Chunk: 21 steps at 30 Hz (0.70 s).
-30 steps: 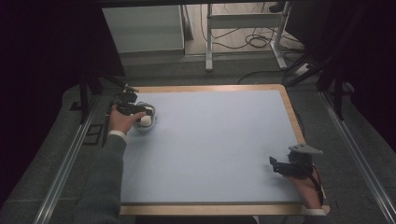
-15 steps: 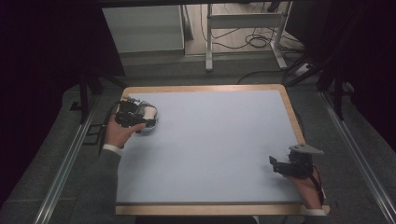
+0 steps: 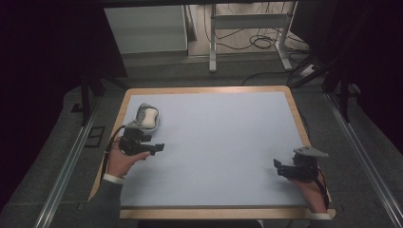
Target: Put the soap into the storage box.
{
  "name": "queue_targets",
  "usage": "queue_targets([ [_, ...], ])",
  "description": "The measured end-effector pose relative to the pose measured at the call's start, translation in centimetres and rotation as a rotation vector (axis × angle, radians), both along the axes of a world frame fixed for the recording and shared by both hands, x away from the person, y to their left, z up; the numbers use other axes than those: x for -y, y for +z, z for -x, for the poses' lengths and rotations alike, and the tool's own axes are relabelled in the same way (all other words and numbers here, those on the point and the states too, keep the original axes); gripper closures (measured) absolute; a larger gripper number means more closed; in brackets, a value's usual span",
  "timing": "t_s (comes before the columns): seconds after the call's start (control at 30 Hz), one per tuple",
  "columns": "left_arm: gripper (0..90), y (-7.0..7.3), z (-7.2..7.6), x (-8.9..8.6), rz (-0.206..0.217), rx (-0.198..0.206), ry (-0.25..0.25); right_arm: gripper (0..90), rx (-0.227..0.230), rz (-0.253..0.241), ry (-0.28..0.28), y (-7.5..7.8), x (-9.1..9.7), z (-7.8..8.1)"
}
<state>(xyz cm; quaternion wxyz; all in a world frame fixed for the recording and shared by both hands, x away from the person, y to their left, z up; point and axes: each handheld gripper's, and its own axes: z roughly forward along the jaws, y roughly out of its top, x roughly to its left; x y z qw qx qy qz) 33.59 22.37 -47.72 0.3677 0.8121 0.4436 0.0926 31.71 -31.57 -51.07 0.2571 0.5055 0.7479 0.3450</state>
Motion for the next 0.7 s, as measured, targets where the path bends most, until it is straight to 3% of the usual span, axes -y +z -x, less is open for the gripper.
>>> queue_targets([
  [0.13,27.1,-1.5,1.3,0.2,-0.002,-0.008,-0.005,8.6,-0.001,0.0,0.0,0.0,0.0,0.0],
  [0.4,26.6,-3.9,4.0,0.2,0.034,-0.004,0.003,8.6,-0.005,0.009,0.001,-0.1,-0.1,0.0],
  [0.7,25.8,-4.4,4.2,0.3,0.024,-0.009,0.011,8.6,-0.005,0.015,0.006,-0.2,-0.4,0.0],
])
